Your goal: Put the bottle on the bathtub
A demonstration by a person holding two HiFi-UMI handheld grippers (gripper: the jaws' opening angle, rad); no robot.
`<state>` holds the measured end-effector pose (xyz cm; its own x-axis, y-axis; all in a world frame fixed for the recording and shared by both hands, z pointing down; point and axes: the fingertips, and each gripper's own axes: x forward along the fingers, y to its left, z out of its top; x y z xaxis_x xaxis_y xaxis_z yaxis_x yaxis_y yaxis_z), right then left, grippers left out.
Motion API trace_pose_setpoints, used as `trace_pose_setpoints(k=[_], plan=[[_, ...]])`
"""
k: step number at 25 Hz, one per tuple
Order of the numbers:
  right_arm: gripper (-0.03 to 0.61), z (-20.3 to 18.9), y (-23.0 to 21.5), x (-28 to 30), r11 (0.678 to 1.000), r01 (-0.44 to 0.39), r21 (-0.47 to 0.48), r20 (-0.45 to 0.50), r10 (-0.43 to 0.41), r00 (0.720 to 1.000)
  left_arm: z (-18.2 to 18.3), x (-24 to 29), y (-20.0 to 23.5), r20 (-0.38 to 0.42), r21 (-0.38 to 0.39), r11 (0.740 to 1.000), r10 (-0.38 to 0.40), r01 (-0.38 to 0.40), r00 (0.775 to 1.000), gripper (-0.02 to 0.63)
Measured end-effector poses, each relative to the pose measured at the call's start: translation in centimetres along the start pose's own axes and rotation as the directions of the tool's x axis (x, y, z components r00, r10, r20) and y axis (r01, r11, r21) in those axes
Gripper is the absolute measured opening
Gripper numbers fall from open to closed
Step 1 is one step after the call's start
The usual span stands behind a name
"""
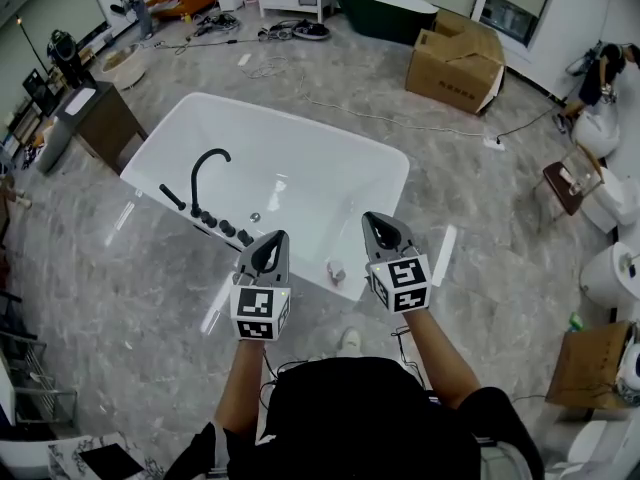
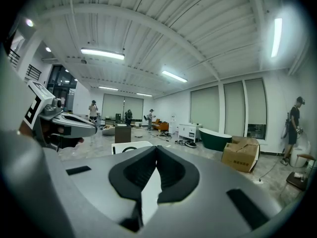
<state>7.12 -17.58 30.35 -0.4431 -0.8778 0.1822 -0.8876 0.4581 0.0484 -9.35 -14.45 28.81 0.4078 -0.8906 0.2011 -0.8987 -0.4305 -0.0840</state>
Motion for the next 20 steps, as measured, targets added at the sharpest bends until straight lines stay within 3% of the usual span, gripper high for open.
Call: trace_pose_setpoints(k=[9, 20], plan=[[0.024, 3.8, -1.2, 0.0, 0.999, 0.018, -0.027, 0.061, -0.016, 0.998, 3.4, -0.7, 1.5, 0.06, 0.034, 0.999, 0.033, -0.035, 0.998, 0.012], [0.023, 3.8, -1.8, -0.3, 0.999, 0.037, -0.026, 0.072, -0.036, 0.997, 3.9, -1.1, 2.1, 0.07, 0.034, 0.998, 0.051, -0.054, 0.996, 0.012]])
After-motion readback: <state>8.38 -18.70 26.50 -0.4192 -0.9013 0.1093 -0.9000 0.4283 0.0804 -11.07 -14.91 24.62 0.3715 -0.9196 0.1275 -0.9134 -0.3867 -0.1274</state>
